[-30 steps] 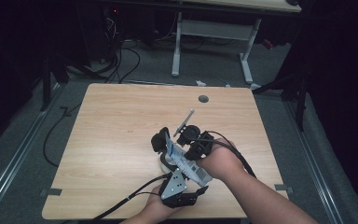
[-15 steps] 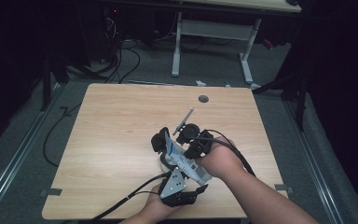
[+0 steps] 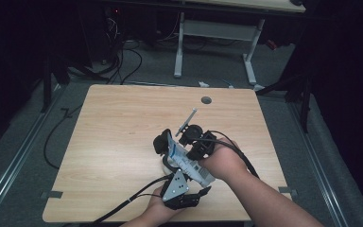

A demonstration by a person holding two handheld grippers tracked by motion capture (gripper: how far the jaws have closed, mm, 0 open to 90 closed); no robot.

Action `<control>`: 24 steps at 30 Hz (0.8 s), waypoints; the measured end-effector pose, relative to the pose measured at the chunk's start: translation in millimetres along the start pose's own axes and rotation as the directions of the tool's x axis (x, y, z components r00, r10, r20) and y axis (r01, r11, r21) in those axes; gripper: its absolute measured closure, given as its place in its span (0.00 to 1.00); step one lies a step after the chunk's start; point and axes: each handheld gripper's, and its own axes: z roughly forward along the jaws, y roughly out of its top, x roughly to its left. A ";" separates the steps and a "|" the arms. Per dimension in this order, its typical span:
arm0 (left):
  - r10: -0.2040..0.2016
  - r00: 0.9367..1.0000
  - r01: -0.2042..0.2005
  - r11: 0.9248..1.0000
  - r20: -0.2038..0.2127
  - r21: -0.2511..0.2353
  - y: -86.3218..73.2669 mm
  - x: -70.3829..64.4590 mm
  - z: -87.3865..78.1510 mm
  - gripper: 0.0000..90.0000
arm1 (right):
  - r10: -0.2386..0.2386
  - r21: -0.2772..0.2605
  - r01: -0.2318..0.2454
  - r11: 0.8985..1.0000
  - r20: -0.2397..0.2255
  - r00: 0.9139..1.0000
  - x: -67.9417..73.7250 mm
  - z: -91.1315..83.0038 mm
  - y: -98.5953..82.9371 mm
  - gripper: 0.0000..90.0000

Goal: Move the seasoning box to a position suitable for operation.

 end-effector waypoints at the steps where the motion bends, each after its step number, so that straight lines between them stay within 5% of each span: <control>1: -0.001 1.000 0.001 1.000 0.000 0.000 0.2 -0.3 0.0 0.53 | 0.000 0.002 0.000 1.000 -0.001 1.000 -0.1 -0.1 0.0 1.00; 24: 0.009 1.000 -0.009 1.000 -0.004 -0.005 1.9 -0.6 -1.4 0.53 | -0.003 0.001 0.003 1.000 0.004 1.000 0.2 0.2 0.9 1.00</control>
